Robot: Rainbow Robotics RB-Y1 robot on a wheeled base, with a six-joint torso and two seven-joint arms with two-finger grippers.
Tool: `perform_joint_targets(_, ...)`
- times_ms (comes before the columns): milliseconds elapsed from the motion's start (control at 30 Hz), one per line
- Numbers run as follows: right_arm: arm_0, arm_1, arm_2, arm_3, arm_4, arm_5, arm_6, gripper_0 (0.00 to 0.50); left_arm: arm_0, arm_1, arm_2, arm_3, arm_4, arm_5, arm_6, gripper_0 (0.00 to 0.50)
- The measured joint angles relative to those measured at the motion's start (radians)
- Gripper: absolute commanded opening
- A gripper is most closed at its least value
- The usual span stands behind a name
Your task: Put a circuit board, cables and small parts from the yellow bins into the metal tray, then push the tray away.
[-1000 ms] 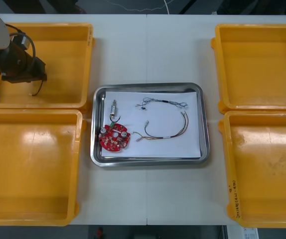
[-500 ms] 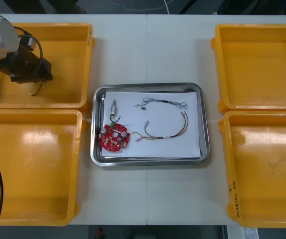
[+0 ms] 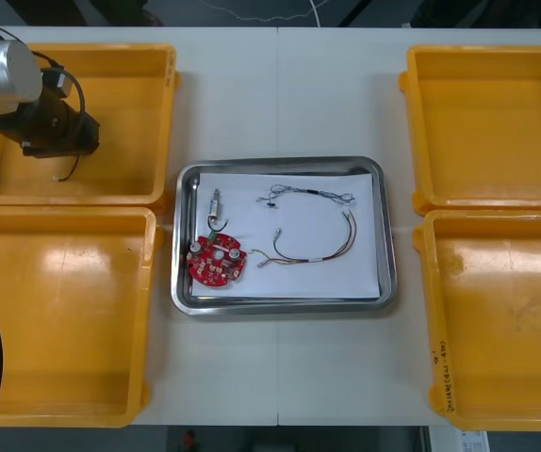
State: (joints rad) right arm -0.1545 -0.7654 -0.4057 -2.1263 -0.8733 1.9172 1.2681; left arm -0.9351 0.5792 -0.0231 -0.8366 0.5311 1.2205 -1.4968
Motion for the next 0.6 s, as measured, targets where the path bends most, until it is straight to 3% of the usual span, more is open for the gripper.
perform_joint_targets(400,0.0,-0.001,0.0,0.0,-0.002,0.0,0.0,0.5,-0.002,0.0,-0.002,-0.004,-0.003,0.004,0.0,0.0)
perform_joint_targets(600,0.0,-0.001,0.0,0.0,-0.002,0.0,0.0,0.5,-0.002,0.0,0.029,-0.083,-0.009,0.144,0.0,0.0)
